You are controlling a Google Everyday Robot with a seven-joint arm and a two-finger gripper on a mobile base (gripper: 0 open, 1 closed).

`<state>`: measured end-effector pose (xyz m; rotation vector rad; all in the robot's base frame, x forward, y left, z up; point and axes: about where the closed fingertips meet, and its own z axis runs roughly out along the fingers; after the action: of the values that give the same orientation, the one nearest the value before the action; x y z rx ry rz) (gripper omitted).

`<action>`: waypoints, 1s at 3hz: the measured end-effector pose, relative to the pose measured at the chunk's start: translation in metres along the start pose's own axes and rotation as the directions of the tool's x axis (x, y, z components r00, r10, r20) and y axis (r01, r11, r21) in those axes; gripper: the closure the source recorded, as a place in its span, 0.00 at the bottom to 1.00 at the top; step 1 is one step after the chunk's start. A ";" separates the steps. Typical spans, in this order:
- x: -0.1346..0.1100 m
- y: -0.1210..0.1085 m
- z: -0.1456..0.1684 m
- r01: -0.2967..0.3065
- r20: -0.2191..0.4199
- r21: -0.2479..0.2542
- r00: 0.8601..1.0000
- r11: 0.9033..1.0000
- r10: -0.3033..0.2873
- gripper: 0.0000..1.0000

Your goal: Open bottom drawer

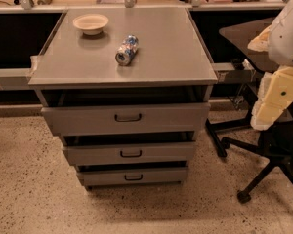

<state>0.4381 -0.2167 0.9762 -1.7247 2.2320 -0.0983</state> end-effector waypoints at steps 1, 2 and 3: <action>0.000 0.000 0.000 0.000 0.000 0.000 1.000 1.000 0.000 0.00; 0.009 0.013 0.039 -0.014 -0.006 -0.058 1.000 0.998 0.014 0.00; 0.029 0.058 0.099 -0.030 0.020 -0.120 0.999 0.992 0.032 0.00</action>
Offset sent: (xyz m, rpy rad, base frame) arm -0.0083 -0.0008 -0.1316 0.0379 0.2024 -0.0071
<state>0.4063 -0.2147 0.8619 -1.7419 2.2903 0.0627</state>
